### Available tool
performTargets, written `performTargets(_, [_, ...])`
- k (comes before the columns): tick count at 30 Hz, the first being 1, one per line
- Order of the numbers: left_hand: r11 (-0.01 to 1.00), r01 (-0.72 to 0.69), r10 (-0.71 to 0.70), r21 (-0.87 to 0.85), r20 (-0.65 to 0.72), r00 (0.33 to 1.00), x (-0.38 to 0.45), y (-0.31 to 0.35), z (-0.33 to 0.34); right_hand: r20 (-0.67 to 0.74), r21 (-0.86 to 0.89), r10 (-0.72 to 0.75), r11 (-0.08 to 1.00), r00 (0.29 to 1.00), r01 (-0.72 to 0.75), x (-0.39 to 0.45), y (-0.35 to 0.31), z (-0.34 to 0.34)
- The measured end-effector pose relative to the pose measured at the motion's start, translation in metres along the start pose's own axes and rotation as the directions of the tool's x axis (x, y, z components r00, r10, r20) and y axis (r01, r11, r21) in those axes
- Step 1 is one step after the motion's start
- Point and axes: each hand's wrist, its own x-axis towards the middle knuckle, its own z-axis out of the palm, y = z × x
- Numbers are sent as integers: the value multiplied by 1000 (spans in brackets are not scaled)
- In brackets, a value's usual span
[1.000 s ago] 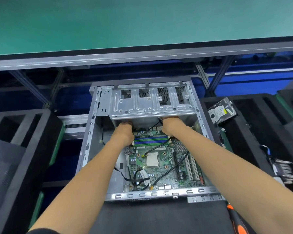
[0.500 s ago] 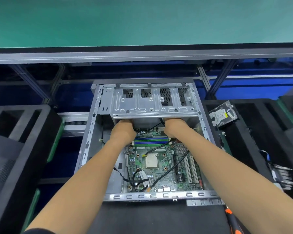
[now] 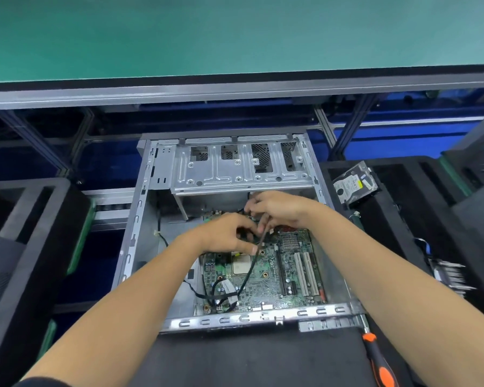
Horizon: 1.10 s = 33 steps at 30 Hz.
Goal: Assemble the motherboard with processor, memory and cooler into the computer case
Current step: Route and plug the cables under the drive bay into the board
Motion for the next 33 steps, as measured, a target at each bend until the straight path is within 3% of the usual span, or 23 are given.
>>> performTargets(4, [986,-18,40,-165,130,991,-4,6,-5,4,139,-28,990,1000,27,-6,1,-1])
performTargets(8, [890,153,89,-430,492,866,-15,8,-9,-117,-126,-31,992,993,16,-3,4,2])
performTargets(10, [907,114,126,-405,520,845,-16,9,-7,-154,-192,-48,981,987,17,-1,5,3])
performTargets(13, [920,6,162,-391,395,904,-17,12,-6,-212,-204,-17,979,977,-28,-2,7,3])
performTargets(17, [837,-15,184,-547,254,950,-19,12,-11,-309,-75,96,989,946,-125,-7,13,-5])
performTargets(19, [785,-22,148,-619,152,977,-19,9,-13,-346,-101,66,989,936,-107,-11,15,-6])
performTargets(21, [824,-27,34,-566,2,999,-17,5,-14,-383,-153,38,983,923,-104,-14,14,-4])
performTargets(23, [861,18,-134,-508,-193,972,-14,1,-14,-384,-217,63,964,921,-156,-16,10,-1])
performTargets(24, [842,53,-242,-537,-288,926,-12,0,-14,-380,-264,70,948,923,-180,-17,8,0])
performTargets(25, [781,74,-358,-621,-347,867,-10,-1,-15,-380,-313,60,931,923,-190,-18,8,0])
performTargets(27, [587,36,-518,-809,-341,784,-8,-1,-18,-377,-357,10,921,926,-155,-21,12,0])
performTargets(30, [486,20,-512,-874,-266,817,-6,1,-15,-162,-401,-26,915,986,-42,-26,16,8])
performTargets(33, [385,-43,-466,-922,-234,853,-6,6,-14,81,-319,-65,944,995,87,-22,13,19])
